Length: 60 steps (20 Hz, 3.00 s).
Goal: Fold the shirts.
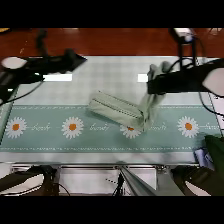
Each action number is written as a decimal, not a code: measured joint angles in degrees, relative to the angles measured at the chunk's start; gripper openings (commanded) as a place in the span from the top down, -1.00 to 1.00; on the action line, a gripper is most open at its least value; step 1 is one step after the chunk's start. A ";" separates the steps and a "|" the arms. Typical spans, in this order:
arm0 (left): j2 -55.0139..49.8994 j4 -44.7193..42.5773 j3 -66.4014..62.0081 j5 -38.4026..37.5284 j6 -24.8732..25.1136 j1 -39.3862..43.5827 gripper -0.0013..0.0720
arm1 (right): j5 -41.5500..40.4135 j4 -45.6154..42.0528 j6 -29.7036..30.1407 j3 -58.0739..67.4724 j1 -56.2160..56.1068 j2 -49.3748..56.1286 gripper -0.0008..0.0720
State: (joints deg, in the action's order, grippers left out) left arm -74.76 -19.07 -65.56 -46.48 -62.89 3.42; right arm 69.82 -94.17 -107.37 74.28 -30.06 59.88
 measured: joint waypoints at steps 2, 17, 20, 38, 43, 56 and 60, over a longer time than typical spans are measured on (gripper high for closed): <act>4.22 -0.85 -0.02 -2.05 0.02 -6.93 0.90 | -6.12 1.53 -0.28 0.00 -2.40 4.90 0.90; 19.32 -6.78 -0.02 -16.98 0.22 -25.09 0.89 | -21.14 7.23 -1.01 0.00 -3.56 21.16 -0.22; 19.47 -11.76 0.00 -17.11 0.13 -25.20 0.31 | -5.33 -7.50 3.85 -1.20 4.90 14.64 -0.21; 19.37 -30.03 1.55 -20.55 -7.43 -25.22 -0.17 | -27.21 57.86 26.40 -48.39 32.17 -0.52 -0.68; 19.37 -30.21 3.17 -20.68 -7.48 -25.22 -0.17 | -37.35 67.54 26.58 -49.29 21.64 4.48 -0.54; 18.47 -29.29 3.56 -18.38 -9.64 -24.55 -0.17 | -29.86 70.07 29.97 -33.55 28.26 -9.44 0.90; 17.81 -28.02 3.56 -17.00 -10.25 -22.97 -0.17 | -15.34 61.05 22.43 -22.43 44.61 -16.87 0.90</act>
State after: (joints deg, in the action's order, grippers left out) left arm -56.95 -47.09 -62.00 -63.48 -73.14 -19.55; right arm 54.48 -33.12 -84.95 51.86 14.55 43.00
